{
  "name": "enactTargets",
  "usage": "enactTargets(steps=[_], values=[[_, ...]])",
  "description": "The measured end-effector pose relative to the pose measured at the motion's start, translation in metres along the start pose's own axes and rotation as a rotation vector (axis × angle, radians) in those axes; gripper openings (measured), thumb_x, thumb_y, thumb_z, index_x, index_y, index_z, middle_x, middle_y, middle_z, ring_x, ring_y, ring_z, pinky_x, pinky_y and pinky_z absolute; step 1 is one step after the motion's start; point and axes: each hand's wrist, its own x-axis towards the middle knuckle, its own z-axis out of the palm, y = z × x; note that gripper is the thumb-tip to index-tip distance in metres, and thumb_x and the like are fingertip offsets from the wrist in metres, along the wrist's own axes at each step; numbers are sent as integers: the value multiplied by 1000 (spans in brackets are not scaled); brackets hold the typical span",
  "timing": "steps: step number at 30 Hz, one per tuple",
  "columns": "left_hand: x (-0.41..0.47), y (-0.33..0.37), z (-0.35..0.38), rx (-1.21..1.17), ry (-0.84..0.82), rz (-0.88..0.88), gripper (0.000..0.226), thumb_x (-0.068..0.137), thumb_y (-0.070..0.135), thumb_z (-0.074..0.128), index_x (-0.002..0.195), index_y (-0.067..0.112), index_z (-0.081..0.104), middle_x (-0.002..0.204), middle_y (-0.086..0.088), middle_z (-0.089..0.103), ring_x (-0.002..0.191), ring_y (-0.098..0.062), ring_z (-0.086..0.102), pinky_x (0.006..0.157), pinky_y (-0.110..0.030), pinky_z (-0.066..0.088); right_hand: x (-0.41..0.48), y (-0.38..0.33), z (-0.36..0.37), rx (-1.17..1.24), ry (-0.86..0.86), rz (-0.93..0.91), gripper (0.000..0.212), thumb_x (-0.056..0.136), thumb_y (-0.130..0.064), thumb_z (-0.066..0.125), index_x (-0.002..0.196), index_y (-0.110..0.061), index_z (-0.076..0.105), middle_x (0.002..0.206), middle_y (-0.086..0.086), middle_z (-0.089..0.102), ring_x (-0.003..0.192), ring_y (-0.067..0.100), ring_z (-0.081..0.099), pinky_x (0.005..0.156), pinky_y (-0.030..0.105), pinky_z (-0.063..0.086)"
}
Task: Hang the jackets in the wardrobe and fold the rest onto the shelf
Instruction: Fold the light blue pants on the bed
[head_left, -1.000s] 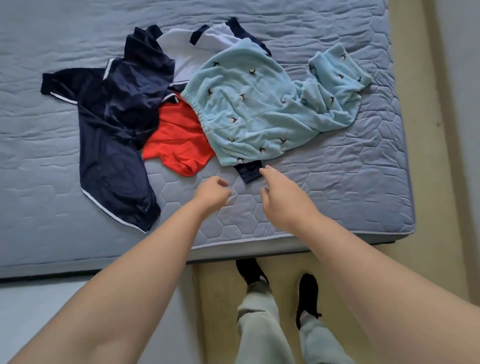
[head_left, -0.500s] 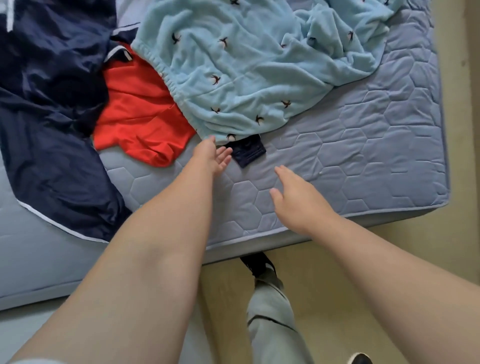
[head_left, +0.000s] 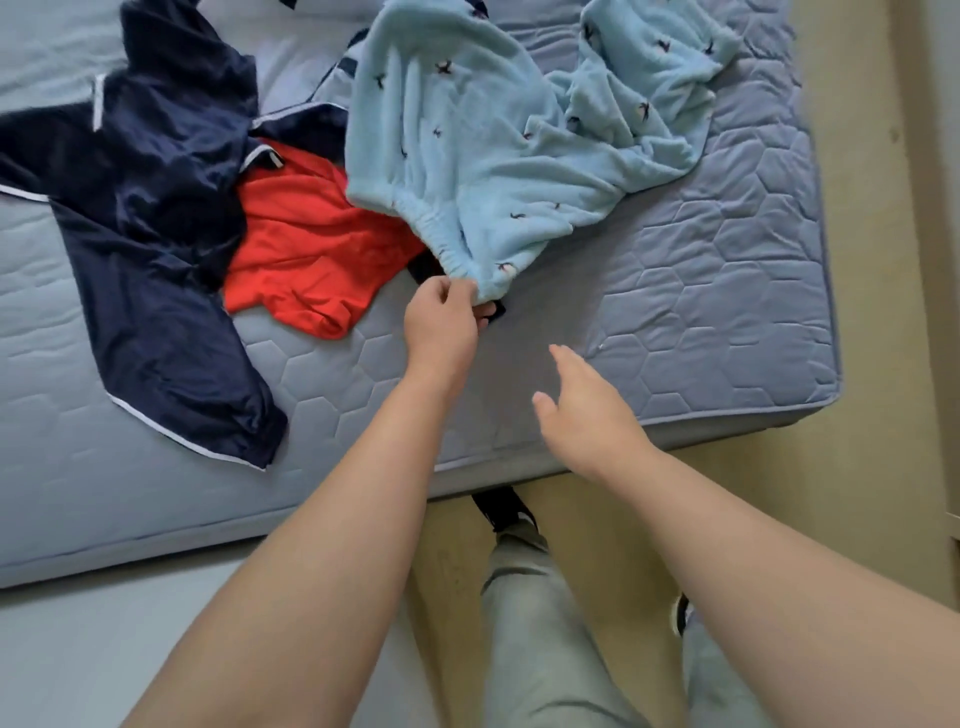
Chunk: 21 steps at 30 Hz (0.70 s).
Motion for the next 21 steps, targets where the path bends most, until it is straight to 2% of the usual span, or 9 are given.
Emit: enactTargets(steps=[2, 5, 8, 12, 15, 18, 21], values=[[-39, 29, 17, 37, -48, 74, 14, 94, 15, 56, 81, 15, 61, 89, -18, 72, 76, -20, 70, 64, -27, 55, -16, -1, -32, 17, 49, -22, 66, 104, -29, 45, 161, -21, 13, 168, -6, 14, 151, 15, 22, 118, 38, 26], [-93, 72, 52, 71, -77, 159, 12, 91, 15, 57, 80, 15, 58, 85, -14, 67, 76, -22, 66, 59, -20, 52, -40, 9, -89, 58, 156, -68, 68, 102, -25, 49, 160, -21, 14, 167, -5, 15, 149, 18, 26, 116, 39, 30], [-139, 107, 91, 136, -33, 217, 12, 87, 16, 58, 80, 15, 49, 85, -19, 61, 73, -25, 63, 51, -17, 48, -57, 29, -148, 94, 281, -145, 71, 98, -22, 55, 158, -21, 17, 165, -1, 20, 147, 21, 29, 114, 41, 33], [-205, 141, 147, 182, 65, 321, 19, 70, 25, 60, 73, 18, 42, 74, -11, 51, 64, -25, 61, 54, -35, 51, -76, 53, -218, 52, 335, -395, 75, 92, -21, 64, 155, -26, 23, 155, -1, 31, 140, 23, 35, 108, 44, 38], [-263, 153, 186, 91, 219, 356, 17, 71, 20, 62, 79, 21, 48, 72, -4, 55, 60, -27, 62, 57, -38, 51, -97, 69, -265, -43, 266, -598, 61, 90, -23, 68, 145, -26, 42, 142, 0, 48, 131, 23, 44, 106, 45, 42], [-313, 164, 212, -59, 282, 378, 32, 81, 6, 60, 104, 29, 59, 75, 0, 63, 57, -13, 58, 57, -28, 52, -121, 81, -309, -124, 298, -716, 37, 95, -21, 57, 132, -25, 59, 129, 2, 60, 122, 27, 51, 99, 47, 45], [-345, 191, 227, -84, 288, 403, 26, 92, 1, 56, 106, 19, 70, 77, 8, 69, 58, -7, 58, 59, -22, 52, -145, 74, -346, -82, 303, -792, 29, 97, -14, 50, 120, -18, 66, 118, 4, 65, 113, 28, 54, 97, 45, 44]])
